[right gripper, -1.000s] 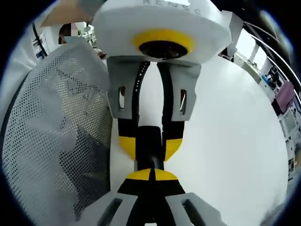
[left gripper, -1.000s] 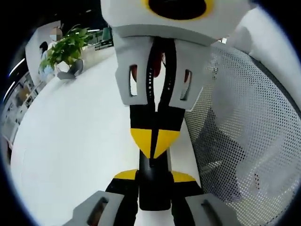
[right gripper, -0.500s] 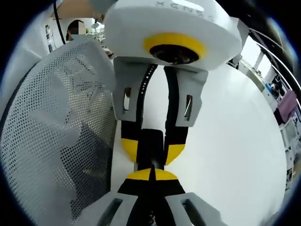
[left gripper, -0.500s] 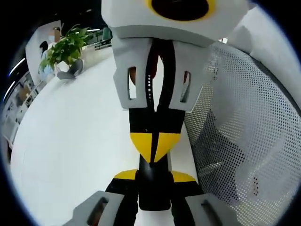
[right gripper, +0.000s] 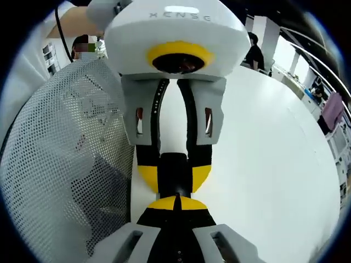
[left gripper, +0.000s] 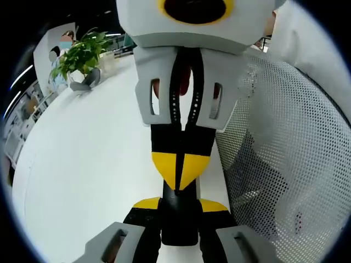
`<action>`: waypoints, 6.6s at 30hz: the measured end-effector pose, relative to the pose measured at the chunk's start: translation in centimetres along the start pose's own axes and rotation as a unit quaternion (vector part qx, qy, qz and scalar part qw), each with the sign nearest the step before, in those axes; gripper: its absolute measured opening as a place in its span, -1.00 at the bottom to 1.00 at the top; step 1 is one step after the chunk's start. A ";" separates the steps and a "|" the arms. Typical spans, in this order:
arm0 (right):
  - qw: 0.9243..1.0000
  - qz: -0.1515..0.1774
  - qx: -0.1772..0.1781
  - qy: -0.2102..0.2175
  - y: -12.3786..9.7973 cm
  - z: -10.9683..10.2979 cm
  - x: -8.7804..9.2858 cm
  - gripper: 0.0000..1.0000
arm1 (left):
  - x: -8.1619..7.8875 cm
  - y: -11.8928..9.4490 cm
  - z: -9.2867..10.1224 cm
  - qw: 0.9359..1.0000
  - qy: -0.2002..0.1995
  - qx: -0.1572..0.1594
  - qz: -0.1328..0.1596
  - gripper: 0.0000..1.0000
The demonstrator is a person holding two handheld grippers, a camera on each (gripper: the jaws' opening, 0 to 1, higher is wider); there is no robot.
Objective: Press the specified remote control buttons in sequence, fully releasing each button before pressing the next.
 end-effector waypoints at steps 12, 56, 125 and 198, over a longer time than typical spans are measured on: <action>1.000 -0.008 0.007 -0.005 0.3 -0.2 -0.1 -1.00 | 0.0 0.0 0.0 1.000 0.003 0.002 0.001 -0.51; 0.998 -0.044 0.024 0.040 -2.5 0.1 5.5 -0.56 | -0.3 0.1 0.2 0.999 -0.032 -0.025 -0.004 -0.51; 0.997 -0.051 0.026 0.052 -0.8 12.9 5.7 -0.57 | 0.8 -19.0 -1.1 0.748 -0.263 -0.478 0.378 1.00; 0.839 0.254 0.316 0.364 -14.3 10.5 5.4 0.87 | 2.3 -18.8 -1.3 0.740 -0.286 -0.482 0.372 1.00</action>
Point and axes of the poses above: the point that each gripper's makers call its tool centre point, and the gripper's own axes: y roughly forward along the fingers, z roughly to its right, x roughly out of its underside, the point moved 3 cm from there along -y, roughly backward along the fingers, and after that the axes turned 5 degrees about x, right-handed, at the moved point
